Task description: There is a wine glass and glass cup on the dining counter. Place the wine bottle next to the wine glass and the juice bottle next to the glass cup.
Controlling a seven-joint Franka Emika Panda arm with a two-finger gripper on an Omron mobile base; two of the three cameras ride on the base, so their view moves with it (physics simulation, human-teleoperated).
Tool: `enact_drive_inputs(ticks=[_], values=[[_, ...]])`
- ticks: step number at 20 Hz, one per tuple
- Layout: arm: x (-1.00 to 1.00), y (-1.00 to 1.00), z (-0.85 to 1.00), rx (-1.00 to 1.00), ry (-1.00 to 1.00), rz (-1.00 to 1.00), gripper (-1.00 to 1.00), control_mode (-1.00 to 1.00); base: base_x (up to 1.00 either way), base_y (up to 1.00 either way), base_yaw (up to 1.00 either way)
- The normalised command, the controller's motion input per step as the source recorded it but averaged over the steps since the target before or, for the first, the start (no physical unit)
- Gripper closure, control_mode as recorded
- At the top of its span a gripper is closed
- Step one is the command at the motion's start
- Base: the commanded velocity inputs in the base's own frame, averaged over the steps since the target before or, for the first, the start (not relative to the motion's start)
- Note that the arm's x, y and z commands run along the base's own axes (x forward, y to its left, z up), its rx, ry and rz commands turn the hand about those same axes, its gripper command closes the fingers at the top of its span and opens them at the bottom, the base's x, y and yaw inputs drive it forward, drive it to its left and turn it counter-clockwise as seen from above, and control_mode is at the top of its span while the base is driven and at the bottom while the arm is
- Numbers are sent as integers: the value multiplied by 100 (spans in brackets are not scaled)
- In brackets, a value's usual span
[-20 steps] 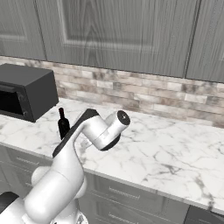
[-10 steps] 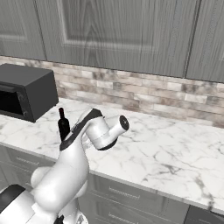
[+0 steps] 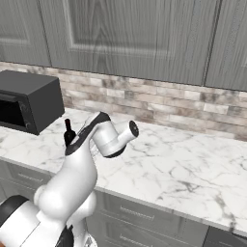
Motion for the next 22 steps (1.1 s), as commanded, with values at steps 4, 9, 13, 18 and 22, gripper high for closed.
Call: enact_drive_inputs(ticks=[4,9,13,18,22], values=[[3,36,11,4,0,2,-100,-100,0,0,0],[2,29,14,9,0,1,-100,-100,0,0,0],[1,31,19,11,0,0,-100,-100,0,0,0],[8,30,13,5,0,0,-100,-100,0,0,0],[16,33,2,1,0,0,-100,-100,0,0,0]])
